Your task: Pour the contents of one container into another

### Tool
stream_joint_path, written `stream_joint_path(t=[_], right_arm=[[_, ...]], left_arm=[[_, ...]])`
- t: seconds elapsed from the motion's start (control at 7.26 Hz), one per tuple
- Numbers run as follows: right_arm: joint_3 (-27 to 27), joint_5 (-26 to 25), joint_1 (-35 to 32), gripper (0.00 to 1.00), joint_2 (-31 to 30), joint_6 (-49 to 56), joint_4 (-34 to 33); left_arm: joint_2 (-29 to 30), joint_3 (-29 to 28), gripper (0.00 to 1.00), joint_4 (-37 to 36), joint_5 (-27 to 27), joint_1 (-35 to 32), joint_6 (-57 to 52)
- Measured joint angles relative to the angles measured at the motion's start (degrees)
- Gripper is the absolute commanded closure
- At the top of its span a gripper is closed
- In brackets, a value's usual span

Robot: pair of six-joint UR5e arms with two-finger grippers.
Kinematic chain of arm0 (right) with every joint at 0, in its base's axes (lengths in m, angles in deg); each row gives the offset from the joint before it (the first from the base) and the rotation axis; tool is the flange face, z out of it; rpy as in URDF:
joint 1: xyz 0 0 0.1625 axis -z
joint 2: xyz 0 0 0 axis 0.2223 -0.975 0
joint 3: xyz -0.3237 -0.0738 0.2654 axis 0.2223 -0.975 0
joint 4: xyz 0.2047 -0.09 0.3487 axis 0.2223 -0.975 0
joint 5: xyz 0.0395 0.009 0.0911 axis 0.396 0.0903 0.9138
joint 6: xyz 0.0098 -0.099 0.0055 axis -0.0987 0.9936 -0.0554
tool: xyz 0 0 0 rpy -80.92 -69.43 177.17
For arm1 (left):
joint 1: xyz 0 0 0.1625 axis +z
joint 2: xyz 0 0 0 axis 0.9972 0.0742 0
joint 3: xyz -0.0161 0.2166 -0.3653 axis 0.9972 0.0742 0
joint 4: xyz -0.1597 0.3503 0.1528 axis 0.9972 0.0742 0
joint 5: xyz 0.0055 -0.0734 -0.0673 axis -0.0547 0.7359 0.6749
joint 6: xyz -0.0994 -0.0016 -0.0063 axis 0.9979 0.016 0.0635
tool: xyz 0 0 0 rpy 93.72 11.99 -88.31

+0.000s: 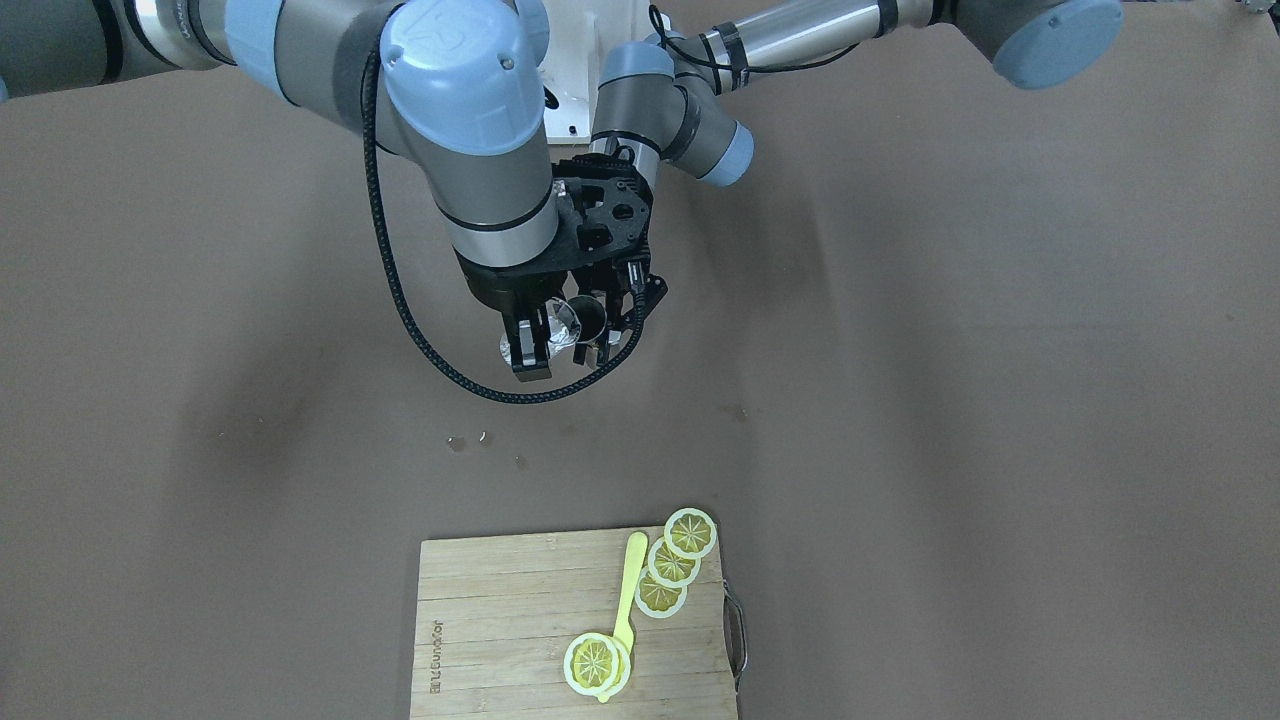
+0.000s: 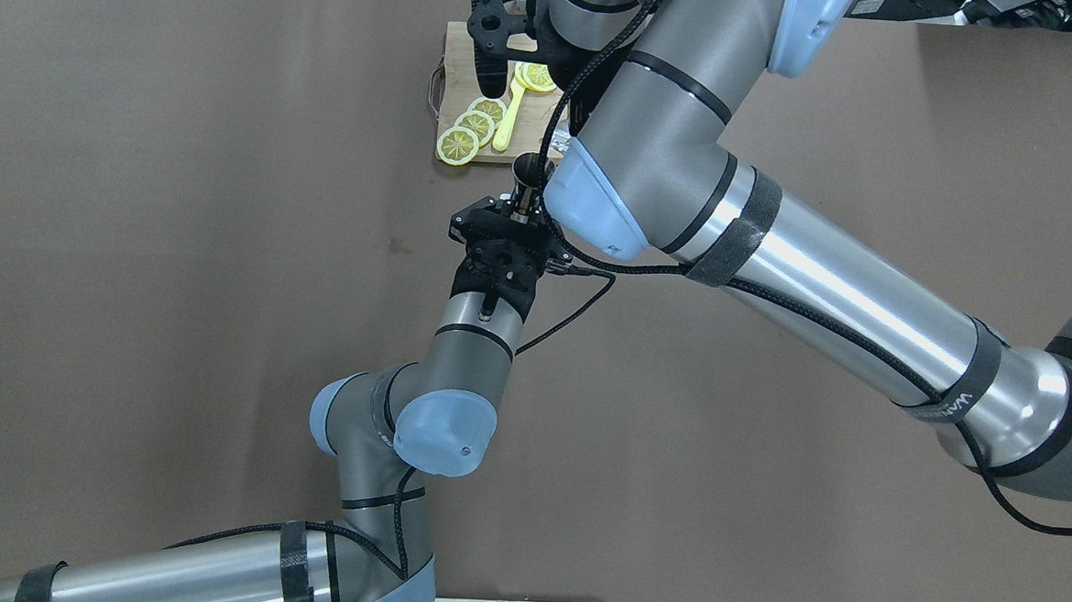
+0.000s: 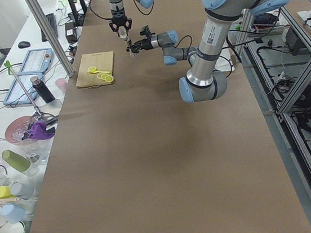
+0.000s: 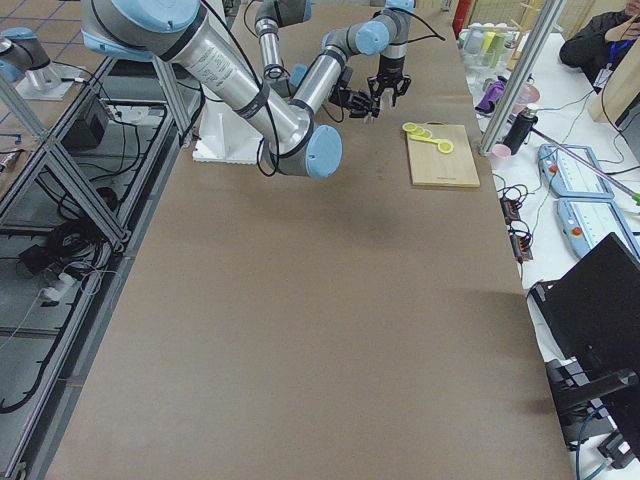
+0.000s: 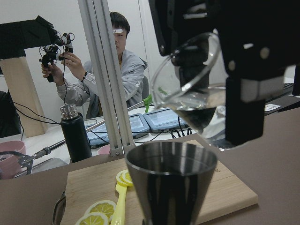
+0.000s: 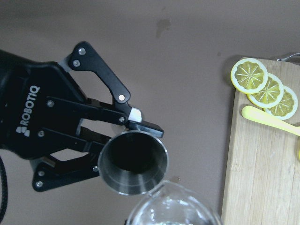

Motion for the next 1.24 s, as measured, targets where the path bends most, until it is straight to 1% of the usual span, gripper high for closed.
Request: stream_joint_path(t=[0.41,0.83,1.24], right_arm=[[0.34,-1.14,0.46,1.0,1.14,0.88,-4.22],[0.18,-4.14,1.41,1.0,2.07,2.68,-7.92],[-1.71,-6.43,2.76,1.0,3.97,3.82,-10.33]], left_arm=[[-0.01,-0.37,1.0,0.0,0.0,0.0,0.0],[-0.03,-0.52,1.0,0.0,0.0,0.2,-0.06],[-0.04,-0.59,1.0,0.0,0.0,0.33,-0.24]])
